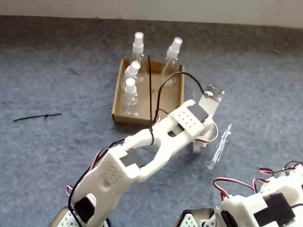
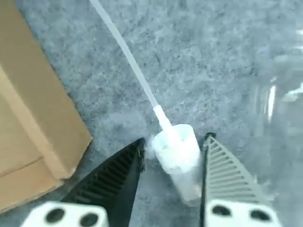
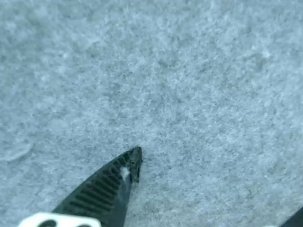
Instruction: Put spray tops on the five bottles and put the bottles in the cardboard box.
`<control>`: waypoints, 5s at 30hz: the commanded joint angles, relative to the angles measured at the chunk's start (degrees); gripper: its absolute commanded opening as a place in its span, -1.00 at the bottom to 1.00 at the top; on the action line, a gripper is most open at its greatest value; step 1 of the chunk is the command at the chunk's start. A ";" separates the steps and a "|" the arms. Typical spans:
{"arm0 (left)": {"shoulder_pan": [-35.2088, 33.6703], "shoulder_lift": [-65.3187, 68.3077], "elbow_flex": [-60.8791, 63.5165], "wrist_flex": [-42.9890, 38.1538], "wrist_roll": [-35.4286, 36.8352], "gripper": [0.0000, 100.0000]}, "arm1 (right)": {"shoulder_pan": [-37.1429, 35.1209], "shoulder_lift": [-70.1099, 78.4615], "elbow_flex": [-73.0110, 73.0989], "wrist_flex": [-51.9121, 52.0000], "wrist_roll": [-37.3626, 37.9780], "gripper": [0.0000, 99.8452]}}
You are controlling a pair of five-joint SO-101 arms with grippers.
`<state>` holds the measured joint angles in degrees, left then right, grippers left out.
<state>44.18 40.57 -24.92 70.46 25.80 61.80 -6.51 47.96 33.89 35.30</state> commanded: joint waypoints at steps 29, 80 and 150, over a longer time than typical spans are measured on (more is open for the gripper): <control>-5.41 -28.88 -31.34 31.82 -24.62 -0.85 | -18.42 -16.04 -18.86 30.55 -10.29 -0.06; -66.86 -75.82 70.73 -0.26 -21.80 -0.84 | -59.74 16.40 -26.07 31.60 -39.21 -0.49; -54.81 -61.05 76.53 -15.82 -99.78 -0.72 | -50.07 16.13 -24.31 26.07 -18.37 -0.81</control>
<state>-14.02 -18.95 51.74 54.99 -79.25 10.29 9.93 24.40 62.73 16.22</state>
